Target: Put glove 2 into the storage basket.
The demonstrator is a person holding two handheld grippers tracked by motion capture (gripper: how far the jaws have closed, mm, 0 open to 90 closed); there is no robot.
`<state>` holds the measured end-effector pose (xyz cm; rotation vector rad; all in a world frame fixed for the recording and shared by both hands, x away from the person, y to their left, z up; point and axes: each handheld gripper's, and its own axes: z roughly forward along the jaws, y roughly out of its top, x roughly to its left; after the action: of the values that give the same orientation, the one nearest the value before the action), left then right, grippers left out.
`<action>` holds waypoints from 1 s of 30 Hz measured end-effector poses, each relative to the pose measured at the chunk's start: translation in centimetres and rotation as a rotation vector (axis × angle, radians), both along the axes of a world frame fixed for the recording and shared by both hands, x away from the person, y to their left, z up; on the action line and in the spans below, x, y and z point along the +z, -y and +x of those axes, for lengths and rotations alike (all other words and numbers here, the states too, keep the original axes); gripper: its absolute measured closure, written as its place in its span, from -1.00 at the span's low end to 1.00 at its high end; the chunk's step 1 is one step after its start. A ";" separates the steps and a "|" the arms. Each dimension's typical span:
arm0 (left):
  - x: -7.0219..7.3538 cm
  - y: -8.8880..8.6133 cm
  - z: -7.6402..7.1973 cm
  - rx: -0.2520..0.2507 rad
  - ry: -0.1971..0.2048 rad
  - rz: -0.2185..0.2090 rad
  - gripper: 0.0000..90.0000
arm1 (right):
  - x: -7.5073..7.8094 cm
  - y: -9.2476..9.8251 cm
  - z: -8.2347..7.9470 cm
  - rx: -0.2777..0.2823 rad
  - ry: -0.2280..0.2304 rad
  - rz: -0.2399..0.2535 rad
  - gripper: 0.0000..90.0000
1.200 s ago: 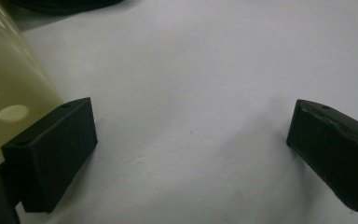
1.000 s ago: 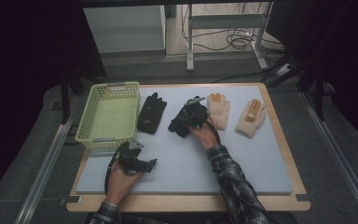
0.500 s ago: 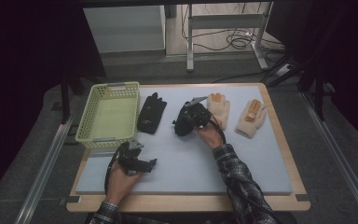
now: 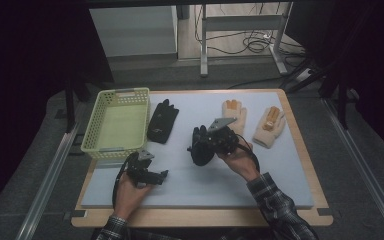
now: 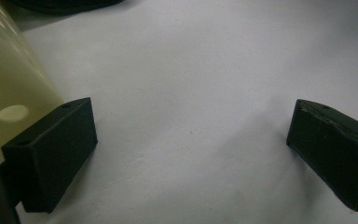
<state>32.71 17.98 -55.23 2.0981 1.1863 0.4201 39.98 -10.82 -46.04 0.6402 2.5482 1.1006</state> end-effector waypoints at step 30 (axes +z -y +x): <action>0.6 -1.3 -1.3 0.013 0.024 0.036 -0.93 | -4.0 -2.7 4.4 -0.042 -0.134 0.108 0.11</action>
<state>31.45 19.26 -54.64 2.1112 1.1871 0.4743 44.39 -8.16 -50.03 0.8174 2.5868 1.2268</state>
